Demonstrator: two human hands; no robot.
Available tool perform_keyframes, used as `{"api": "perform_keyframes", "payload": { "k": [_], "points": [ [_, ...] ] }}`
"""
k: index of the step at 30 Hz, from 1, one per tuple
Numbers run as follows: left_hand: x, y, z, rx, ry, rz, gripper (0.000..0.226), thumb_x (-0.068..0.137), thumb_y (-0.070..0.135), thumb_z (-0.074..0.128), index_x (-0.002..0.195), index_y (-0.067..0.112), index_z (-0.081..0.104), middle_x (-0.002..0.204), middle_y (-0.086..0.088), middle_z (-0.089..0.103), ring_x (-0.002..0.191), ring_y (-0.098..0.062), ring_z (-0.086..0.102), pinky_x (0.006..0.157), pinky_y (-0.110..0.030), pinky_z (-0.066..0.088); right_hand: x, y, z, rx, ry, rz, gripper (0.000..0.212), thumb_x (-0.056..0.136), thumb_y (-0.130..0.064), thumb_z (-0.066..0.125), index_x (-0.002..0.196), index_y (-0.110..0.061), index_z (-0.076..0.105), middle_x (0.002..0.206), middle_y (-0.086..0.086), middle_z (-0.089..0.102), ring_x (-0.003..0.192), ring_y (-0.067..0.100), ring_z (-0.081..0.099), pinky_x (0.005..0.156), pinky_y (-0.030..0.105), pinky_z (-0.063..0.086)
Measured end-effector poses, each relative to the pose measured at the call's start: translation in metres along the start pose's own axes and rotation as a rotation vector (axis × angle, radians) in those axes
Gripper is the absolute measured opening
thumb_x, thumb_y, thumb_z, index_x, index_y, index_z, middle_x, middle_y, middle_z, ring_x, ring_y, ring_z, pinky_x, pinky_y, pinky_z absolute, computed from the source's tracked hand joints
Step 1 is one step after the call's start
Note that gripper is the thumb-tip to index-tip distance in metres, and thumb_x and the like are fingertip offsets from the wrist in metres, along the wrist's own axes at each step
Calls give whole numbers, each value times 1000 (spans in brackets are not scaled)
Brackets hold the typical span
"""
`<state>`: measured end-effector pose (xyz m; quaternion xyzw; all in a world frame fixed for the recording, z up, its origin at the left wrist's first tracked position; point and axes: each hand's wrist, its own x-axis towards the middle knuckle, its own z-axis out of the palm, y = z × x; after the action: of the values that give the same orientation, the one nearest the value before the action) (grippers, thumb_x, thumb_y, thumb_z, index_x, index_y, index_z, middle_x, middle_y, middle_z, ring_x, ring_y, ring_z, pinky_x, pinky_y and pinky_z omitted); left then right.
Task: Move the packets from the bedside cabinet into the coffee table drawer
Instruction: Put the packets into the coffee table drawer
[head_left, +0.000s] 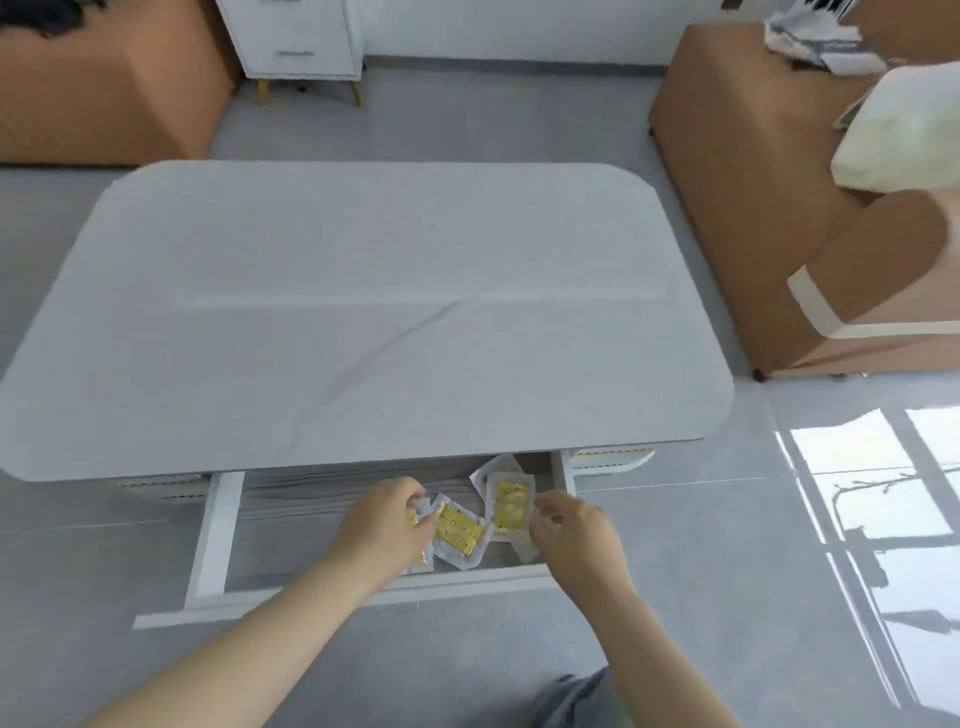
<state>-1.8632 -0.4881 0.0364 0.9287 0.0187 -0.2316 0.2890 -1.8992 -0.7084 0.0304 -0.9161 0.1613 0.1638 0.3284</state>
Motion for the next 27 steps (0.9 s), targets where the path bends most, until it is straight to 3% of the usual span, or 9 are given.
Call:
{"api": "perform_keyframes", "payload": {
  "k": [7, 14, 20, 27],
  "points": [
    [-91, 213, -83, -18, 64, 200, 27, 89, 27, 58, 114, 17, 59, 111, 6, 59, 103, -10, 56, 90, -25, 45, -82, -21, -225, 120, 206, -31, 23, 88, -24, 61, 111, -22, 65, 105, -11, 66, 100, 10, 60, 80, 23, 46],
    [-153, 394, -75, -215, 80, 324, 21, 85, 27, 65, 105, 23, 61, 104, 12, 63, 92, -3, 60, 84, -23, 49, -151, 17, -408, 220, 415, -39, 21, 86, -24, 65, 107, -24, 66, 97, -12, 65, 94, 8, 61, 81, 28, 52],
    [-144, 511, -73, -199, 106, 524, 28, 84, 30, 66, 110, 25, 60, 103, 15, 62, 95, -2, 58, 88, -24, 50, -181, 68, -516, 222, 625, 10, 20, 85, -25, 68, 104, -24, 67, 95, -12, 66, 93, 8, 61, 84, 31, 52],
    [-113, 631, -50, -222, 91, 655, 28, 81, 27, 70, 108, 23, 63, 101, 12, 66, 93, -1, 61, 87, -25, 51, -169, 121, -611, 184, 731, 26, 20, 83, -24, 70, 102, -30, 67, 93, -17, 66, 93, 3, 62, 84, 32, 53]
  ]
}}
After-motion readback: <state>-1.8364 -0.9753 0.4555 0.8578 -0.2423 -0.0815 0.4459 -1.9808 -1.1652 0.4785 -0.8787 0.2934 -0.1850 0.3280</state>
